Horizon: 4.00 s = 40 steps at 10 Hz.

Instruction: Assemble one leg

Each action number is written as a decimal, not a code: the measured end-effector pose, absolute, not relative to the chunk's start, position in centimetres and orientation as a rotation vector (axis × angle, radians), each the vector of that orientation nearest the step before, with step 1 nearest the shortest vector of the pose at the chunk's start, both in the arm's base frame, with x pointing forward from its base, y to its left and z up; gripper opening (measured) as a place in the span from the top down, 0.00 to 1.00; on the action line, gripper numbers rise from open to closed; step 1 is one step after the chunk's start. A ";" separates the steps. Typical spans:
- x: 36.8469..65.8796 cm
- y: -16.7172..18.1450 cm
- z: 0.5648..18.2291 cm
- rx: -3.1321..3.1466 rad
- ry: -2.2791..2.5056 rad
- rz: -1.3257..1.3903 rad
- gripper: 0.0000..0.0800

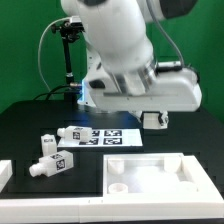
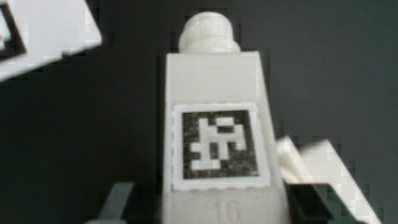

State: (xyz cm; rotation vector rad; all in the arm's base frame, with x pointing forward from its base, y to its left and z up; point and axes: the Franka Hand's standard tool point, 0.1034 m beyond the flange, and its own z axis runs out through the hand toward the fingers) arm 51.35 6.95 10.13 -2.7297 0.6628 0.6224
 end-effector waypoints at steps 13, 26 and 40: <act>56.4 10.4 12.3 -2.928 0.339 -0.718 0.64; 64.7 9.7 13.3 -2.967 -0.010 -0.992 0.64; 63.7 11.2 8.3 -2.974 -0.067 -1.017 0.64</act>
Offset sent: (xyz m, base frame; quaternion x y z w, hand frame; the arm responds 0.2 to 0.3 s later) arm 0.0000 0.0000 0.0000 0.0000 0.1938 0.0000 0.9810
